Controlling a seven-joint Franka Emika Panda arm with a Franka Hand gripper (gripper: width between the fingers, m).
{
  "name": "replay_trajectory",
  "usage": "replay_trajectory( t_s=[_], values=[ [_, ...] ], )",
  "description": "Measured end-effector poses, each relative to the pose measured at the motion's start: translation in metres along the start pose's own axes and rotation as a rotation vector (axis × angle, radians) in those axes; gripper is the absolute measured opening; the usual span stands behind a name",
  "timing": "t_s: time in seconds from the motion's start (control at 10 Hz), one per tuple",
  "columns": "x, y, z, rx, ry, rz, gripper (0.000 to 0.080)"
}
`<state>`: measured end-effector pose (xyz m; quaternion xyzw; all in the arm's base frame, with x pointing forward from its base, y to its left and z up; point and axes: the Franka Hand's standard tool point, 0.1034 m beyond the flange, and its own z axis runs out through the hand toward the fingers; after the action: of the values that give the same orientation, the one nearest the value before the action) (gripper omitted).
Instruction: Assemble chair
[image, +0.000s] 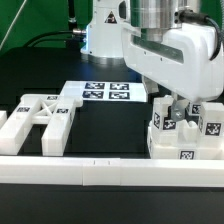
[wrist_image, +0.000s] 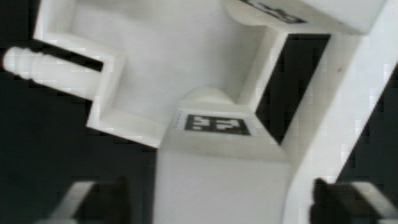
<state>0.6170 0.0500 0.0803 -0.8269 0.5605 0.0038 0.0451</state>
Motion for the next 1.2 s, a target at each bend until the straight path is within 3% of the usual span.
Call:
replay_trajectory(
  t_s=[0.3,0.9,1.2],
  values=[
    [0.0034,0.0006,-0.0008,0.0,0.002,-0.374,0.0645],
    [0.0054,0.0011,-0.0014,-0.002,0.003,-0.819,0.0649],
    [0.0036,0.0011,-0.0012,-0.039,0.021,-1.111,0.0649]
  ],
)
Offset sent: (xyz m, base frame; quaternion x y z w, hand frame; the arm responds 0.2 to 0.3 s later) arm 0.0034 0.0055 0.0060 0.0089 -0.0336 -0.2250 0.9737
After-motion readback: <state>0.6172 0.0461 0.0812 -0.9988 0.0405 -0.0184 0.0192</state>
